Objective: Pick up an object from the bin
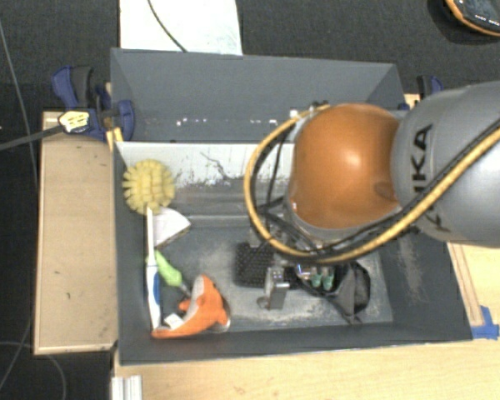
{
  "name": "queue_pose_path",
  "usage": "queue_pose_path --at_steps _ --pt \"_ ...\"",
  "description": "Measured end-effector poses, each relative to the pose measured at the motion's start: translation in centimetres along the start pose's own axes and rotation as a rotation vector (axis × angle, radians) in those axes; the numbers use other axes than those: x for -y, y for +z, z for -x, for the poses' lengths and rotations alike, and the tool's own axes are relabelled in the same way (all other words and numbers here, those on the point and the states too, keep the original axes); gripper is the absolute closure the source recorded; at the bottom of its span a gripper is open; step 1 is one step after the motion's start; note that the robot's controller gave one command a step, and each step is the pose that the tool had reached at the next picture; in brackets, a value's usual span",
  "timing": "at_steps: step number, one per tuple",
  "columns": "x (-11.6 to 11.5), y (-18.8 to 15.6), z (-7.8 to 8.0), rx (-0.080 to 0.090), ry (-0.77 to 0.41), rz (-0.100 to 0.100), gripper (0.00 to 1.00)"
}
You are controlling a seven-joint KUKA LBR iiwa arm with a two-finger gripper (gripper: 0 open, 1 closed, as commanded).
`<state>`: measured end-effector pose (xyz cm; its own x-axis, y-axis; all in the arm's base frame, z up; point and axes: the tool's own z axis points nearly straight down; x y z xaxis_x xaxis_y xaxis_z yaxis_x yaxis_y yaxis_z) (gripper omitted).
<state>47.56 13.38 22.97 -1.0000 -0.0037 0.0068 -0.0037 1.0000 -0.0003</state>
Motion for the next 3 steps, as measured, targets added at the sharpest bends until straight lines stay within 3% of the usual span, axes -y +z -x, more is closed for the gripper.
queue_pose_path --at_steps 1,2,3 --pt "0.1 -0.4 0.2 0.009 0.007 0.002 0.0" --pt "-5.2 8.3 0.5 0.009 -0.311 0.001 0.0" --pt "8.0 13.8 0.7 0.011 -0.28 0.003 0.0"
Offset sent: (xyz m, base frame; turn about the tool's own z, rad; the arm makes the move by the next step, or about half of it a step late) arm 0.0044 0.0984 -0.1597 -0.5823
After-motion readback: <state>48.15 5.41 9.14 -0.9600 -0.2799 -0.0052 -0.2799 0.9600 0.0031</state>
